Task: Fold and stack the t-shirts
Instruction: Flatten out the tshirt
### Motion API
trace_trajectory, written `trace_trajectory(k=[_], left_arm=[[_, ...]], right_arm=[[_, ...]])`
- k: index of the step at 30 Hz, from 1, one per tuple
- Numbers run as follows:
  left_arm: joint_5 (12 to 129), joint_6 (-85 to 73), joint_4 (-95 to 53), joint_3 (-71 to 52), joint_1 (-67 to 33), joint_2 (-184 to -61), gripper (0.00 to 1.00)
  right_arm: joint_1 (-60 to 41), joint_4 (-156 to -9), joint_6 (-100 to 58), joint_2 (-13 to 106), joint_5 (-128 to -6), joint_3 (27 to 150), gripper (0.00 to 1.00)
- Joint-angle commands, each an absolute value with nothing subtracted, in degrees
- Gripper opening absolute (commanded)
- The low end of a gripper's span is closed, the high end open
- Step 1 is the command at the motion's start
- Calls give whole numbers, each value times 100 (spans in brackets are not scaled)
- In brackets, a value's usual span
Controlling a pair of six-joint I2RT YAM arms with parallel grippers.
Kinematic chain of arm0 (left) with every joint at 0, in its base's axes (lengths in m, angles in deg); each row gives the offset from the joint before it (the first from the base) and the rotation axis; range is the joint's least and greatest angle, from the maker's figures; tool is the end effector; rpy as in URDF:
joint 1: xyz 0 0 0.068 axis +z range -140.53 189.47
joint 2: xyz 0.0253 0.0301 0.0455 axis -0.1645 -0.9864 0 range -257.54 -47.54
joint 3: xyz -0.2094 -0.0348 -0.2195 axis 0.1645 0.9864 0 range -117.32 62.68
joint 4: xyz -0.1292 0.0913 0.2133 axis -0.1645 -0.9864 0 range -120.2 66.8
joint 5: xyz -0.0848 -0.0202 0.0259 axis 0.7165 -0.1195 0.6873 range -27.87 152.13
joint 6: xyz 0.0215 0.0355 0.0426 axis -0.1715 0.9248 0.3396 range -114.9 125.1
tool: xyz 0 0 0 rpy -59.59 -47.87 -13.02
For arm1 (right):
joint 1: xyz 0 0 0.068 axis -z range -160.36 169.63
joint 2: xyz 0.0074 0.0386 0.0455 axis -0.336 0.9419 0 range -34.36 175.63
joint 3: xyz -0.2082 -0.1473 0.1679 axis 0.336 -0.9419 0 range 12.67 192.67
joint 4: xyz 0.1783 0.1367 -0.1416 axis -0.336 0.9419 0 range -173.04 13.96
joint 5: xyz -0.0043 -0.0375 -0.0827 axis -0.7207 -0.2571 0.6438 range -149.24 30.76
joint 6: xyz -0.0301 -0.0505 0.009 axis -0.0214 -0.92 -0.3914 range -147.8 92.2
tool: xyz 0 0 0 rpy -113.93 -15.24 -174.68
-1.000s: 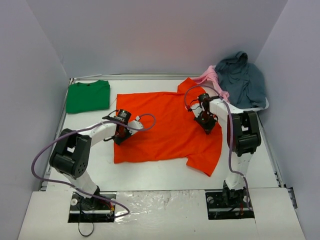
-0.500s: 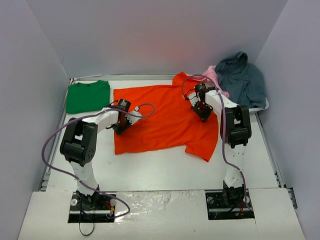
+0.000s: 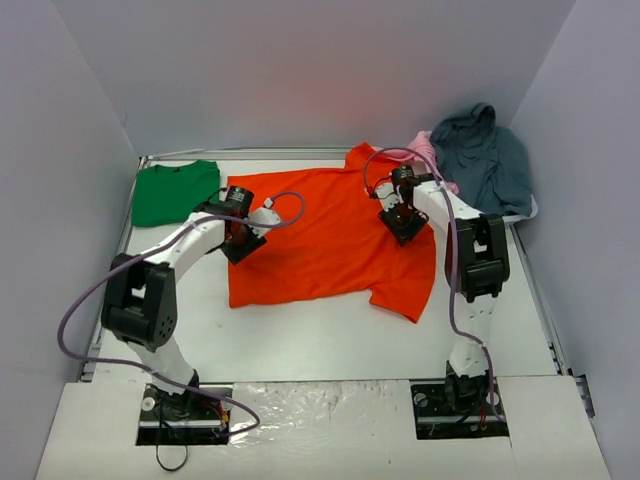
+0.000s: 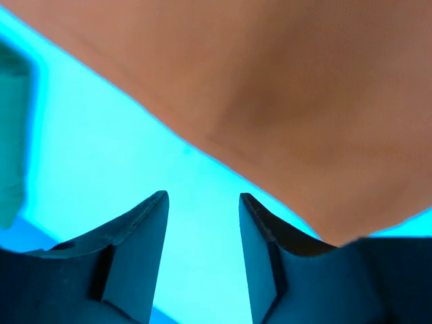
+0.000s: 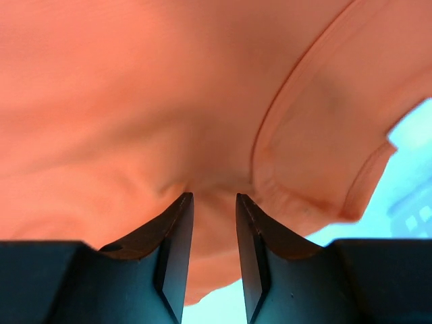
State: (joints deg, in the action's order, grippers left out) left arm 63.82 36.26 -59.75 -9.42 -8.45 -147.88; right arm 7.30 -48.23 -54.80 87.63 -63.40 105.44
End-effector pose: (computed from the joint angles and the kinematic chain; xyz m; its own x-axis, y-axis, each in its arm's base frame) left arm 0.3532 -0.1155 0.2346 -0.5714 0.7283 -0.3782 0.7188 0.6665 0.1976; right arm 0.4643 0.1048 0.1908 -0.6718 -0.6104 -0.4197 -0.6162 0.7749 -0.1407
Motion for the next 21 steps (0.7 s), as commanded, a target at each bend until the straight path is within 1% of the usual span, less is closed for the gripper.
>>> trace_trajectory(k=[1, 6, 9, 10, 16, 21], left_arm=[[6107, 3621, -6432, -1124, -820, -13817, 45], [6055, 3744, -6731, -765, -1057, -12859, 52], [6151, 3885, -6863, -98, -1329, -12419, 56], [6169, 3920, -6890, 296, -1417, -12244, 56], [6169, 3833, -6486, 1686, -2129, -11672, 58], [5888, 3832, -5986, 2294, -2358, -11609, 59]], right_arm=[[628, -4499, -5425, 7728, -6556, 10425, 29], [566, -4384, -5425, 7015, -6547, 10048, 29], [575, -4402, -5443, 6610, -6548, 9635, 29], [584, -4410, -5443, 6461, -6574, 9425, 29], [584, -4656, -5364, 6082, -6635, 8678, 29], [584, -4823, -5224, 6091, -6705, 8448, 29]])
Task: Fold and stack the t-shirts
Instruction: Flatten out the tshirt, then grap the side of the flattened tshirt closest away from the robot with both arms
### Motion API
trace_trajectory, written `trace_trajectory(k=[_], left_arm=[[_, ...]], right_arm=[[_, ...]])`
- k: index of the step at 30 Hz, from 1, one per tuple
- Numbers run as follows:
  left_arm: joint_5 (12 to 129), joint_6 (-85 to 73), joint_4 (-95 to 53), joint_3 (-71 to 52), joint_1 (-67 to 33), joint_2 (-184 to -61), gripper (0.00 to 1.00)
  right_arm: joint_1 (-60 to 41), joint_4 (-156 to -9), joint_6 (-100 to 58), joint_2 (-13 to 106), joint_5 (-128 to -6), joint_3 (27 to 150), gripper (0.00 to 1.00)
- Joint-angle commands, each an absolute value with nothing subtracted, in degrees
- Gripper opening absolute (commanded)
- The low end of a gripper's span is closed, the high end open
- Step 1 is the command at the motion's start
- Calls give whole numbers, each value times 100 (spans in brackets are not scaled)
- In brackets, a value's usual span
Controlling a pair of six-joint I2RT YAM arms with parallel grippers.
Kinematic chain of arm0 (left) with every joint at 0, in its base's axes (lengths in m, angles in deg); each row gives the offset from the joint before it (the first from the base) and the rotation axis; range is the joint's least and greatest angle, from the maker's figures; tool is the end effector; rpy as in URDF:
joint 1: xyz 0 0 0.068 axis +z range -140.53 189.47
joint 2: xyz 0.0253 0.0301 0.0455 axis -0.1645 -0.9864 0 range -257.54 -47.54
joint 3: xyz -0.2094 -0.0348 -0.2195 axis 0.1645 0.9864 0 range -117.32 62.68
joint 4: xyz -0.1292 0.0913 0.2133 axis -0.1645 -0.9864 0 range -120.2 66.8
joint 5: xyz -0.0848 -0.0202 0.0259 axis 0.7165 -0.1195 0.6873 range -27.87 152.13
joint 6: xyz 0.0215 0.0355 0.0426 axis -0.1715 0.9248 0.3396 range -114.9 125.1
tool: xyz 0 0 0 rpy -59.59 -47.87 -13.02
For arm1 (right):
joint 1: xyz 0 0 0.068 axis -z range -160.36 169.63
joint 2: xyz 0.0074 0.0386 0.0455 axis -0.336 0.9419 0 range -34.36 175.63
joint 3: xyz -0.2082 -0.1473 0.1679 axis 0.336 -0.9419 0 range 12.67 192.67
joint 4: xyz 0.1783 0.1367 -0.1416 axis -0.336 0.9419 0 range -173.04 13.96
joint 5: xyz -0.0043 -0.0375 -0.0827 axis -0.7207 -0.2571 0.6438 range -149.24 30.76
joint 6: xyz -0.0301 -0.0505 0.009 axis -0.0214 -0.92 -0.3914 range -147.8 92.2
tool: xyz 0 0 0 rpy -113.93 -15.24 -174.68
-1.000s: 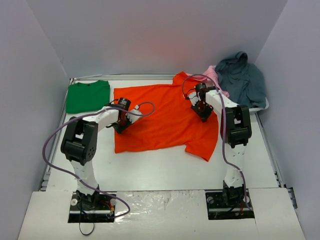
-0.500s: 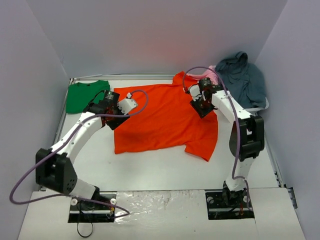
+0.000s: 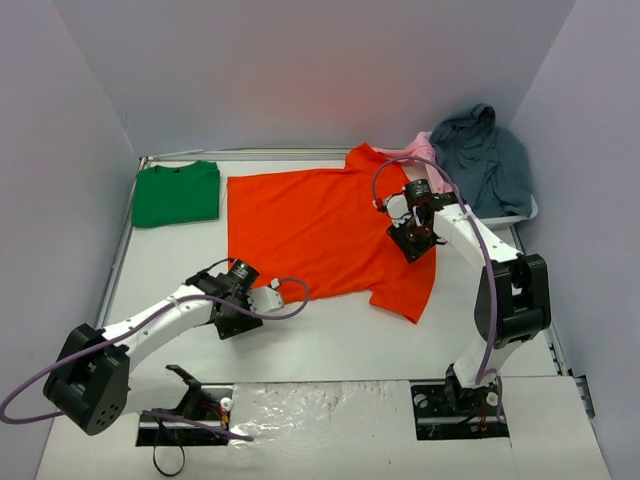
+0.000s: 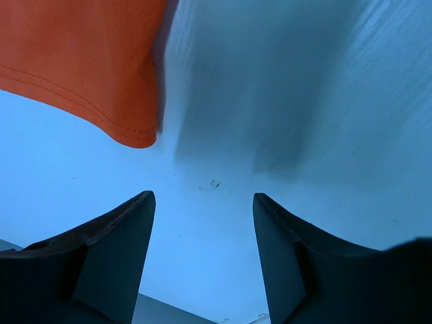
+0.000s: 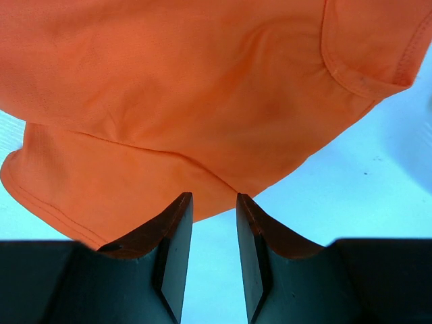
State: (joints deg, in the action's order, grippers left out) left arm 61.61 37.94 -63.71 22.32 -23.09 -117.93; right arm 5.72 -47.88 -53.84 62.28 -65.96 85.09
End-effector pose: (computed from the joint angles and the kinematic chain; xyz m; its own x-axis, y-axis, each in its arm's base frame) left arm 0.1733 -0.1102 0.2100 -0.3772 0.8843 -0.2752 0.8810 0.4343 0.1879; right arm 0.3541 0.0930 0.2605 -0.6203 -0.6029 -0.5018 -0.6333 0.7624 -0.1331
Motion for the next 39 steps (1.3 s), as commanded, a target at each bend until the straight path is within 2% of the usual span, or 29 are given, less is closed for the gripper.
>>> trace_trajectory(k=[1, 7, 17, 28, 31, 32, 33, 37, 39], left_arm=[[5731, 3823, -5880, 2373, -2358, -11636, 59], [5448, 3902, -5300, 2725, -2367, -11601, 59], [5606, 3946, -4684, 2840, -2367, -11548, 58], [5615, 4069, -4315, 2796, -2367, -12110, 57], [5589, 4061, -4245, 2778, -2358, -12269, 52], [5589, 4061, -4227, 2770, -2358, -12321, 46], [5580, 4052, -4192, 2770, -2367, -12339, 44], [5562, 4052, -4130, 2770, -2358, -12365, 42], [5554, 4061, -4104, 2770, -2367, -12374, 34]], right_arm=[[584, -4858, -5206, 6100, -6741, 8439, 29], [575, -4885, -5109, 6179, -6715, 8412, 28], [575, -4885, -5047, 6416, -6512, 8518, 27], [584, -4894, -5056, 6609, -6451, 8553, 26], [584, -4903, -5065, 6653, -6451, 8544, 25], [584, -4911, -5065, 6662, -6451, 8536, 25], [584, -4920, -5065, 6662, -6451, 8536, 25], [575, -4929, -5074, 6697, -6442, 8527, 24], [584, -4920, -5065, 6706, -6451, 8536, 24]])
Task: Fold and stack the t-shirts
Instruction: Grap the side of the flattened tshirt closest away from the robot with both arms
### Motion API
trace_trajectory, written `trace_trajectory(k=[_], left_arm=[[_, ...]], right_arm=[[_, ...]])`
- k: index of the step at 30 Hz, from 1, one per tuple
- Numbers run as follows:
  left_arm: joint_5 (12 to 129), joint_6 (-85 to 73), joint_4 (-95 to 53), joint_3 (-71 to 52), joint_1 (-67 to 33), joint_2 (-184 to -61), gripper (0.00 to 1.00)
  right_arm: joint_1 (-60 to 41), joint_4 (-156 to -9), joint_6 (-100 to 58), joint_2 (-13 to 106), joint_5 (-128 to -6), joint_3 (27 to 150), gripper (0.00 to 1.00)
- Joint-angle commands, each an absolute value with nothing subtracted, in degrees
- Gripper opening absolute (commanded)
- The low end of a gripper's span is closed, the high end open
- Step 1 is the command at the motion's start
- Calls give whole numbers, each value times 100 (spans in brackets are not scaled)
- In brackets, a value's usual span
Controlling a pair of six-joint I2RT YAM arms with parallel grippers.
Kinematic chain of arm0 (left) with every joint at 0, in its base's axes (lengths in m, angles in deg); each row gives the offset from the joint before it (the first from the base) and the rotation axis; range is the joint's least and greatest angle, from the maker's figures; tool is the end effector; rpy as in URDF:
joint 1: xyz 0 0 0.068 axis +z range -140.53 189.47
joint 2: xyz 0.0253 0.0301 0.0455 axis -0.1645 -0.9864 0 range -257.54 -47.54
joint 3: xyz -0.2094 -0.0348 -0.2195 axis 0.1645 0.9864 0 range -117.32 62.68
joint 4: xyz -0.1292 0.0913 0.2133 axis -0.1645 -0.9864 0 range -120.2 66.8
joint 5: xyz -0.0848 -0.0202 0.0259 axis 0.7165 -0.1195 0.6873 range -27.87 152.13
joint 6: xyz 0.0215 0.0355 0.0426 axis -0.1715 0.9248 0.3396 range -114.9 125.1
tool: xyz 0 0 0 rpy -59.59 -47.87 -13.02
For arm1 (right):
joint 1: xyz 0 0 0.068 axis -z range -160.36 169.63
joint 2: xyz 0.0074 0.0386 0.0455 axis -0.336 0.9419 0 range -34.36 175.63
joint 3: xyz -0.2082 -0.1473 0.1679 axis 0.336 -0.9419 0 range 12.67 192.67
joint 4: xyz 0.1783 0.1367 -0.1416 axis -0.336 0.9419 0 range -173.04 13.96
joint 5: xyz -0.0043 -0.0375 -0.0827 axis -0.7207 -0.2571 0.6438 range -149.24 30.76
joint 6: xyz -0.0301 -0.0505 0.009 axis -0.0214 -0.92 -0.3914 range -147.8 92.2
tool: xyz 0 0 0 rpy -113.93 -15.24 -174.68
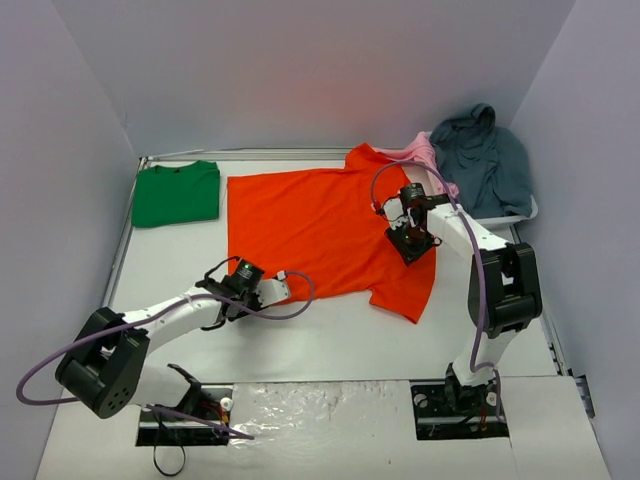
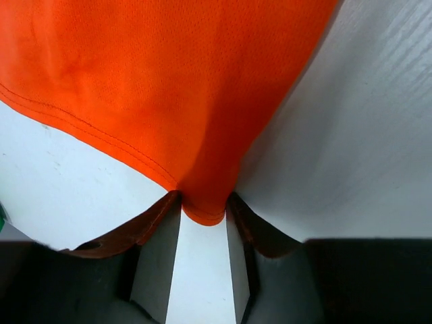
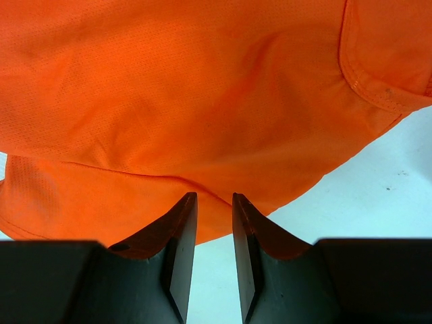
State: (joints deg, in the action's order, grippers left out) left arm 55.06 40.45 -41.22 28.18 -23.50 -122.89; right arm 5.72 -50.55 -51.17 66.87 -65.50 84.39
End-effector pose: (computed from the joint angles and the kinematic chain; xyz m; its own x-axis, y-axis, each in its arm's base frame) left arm 0.1987 -0.1225 0.1832 -0.3042 0.8817 -0.3607 0.8124 0.4378 0.3850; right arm 0.3672 0.0959 0.2311 -0.6722 -0.5728 -0.4691 -0.6050 0.7902 -0.0978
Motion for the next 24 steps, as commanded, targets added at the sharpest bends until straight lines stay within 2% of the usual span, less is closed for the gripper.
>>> trace_trajectory(k=[1, 9, 15, 16, 24], left_arm=[[5554, 4061, -4112, 2761, -2367, -12392, 31], [5562, 4078, -4244, 2673, -2358, -12453, 8], [5694, 3991, -4595, 2454, -2340, -12383, 7], [5755, 3956, -4666, 2357, -2332, -12322, 3], [6536, 3885, -5457, 1768, -1972, -12005, 2]], right_arm=[[584, -4929, -5065, 6697, -6451, 8544, 24], [584, -4911, -5074, 6566, -6416, 8492, 24], [584, -4841, -5118, 6145, -6389, 8430, 27], [584, -4815, -5170, 6074, -6415, 8404, 27], [487, -4446, -5882, 4977, -6574, 7965, 31]])
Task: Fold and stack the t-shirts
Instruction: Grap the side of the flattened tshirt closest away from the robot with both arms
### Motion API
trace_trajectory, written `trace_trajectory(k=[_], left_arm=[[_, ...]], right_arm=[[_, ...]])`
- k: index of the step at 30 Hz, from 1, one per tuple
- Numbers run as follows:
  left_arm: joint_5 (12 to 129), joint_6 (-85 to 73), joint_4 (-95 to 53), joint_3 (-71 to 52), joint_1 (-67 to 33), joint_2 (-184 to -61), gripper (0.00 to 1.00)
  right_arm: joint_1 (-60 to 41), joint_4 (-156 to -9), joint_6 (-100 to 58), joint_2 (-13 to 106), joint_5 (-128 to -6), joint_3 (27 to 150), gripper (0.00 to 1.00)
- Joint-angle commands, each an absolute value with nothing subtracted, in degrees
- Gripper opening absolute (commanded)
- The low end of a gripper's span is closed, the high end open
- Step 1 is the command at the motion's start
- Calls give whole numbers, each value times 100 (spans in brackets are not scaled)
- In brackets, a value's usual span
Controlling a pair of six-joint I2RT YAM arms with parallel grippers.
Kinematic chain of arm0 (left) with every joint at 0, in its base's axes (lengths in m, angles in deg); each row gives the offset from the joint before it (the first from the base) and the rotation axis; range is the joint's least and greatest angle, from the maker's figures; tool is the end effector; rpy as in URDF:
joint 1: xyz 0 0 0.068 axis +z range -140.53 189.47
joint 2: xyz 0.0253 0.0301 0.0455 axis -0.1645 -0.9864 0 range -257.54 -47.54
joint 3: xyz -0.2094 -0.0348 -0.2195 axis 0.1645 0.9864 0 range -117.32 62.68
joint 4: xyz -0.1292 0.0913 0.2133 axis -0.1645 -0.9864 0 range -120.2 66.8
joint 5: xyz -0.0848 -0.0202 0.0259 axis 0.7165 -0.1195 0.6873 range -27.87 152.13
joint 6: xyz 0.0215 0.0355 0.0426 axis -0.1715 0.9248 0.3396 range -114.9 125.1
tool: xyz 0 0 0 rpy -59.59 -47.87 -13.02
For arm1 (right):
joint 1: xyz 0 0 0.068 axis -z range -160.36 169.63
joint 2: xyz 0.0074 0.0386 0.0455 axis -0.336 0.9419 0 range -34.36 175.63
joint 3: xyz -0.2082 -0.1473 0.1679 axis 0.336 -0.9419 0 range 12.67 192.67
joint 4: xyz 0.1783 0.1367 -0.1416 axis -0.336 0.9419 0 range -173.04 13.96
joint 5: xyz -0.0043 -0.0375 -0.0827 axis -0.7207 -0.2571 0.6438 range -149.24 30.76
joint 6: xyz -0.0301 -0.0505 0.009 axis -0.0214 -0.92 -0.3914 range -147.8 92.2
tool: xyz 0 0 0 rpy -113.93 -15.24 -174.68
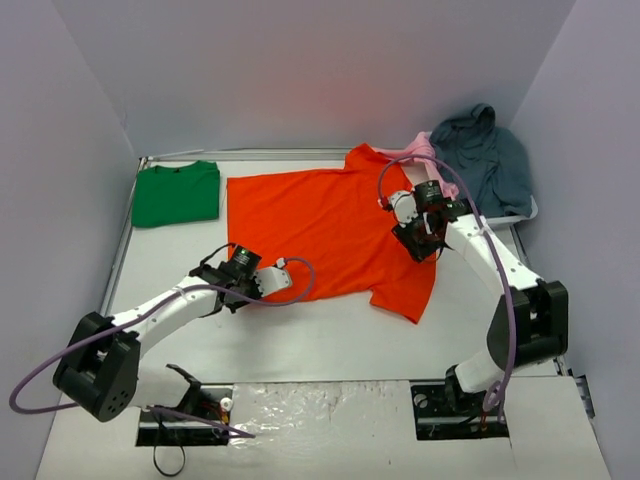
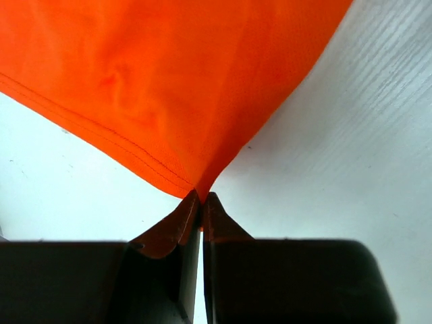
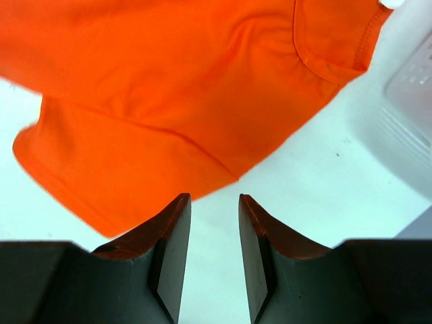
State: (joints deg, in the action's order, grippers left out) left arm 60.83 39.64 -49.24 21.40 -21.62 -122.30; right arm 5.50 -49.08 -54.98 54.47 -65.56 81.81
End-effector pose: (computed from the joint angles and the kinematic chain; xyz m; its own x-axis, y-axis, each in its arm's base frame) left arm 0.2083 -0.1244 0.2117 -0.3208 0.8554 -0.4067 0.8356 0.4578 0.3037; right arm 0.3270 0.0873 0.2889 -0.5551 -0.6080 -0.5677 -0.6290 0.7534 -0.1919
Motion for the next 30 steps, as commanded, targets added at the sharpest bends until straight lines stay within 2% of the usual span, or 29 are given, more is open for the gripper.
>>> trace_trajectory(k=[1, 9, 17, 22, 30], left_arm=[[6590, 3885, -5553, 1707, -1919, -12014, 2], [6643, 3771, -5888, 1232, -1322, -12505, 2], [6951, 3560, -5466, 1355, -1163, -12874, 2], [7021, 3542, -5492, 1205, -926, -13112, 2], [7786, 3744, -5817, 1012, -539, -13411, 2]], right_arm=[[478, -4402, -5961, 4896, -6574, 7825, 31], [215, -3374, -6656, 4597, -6987, 7341, 33], [-93, -3320, -6972, 4552, -6522, 6804, 37], [-172, -3303, -7104, 4693, -6609, 6769, 38], [-584, -3435, -7157, 4992, -6671, 6664, 38]])
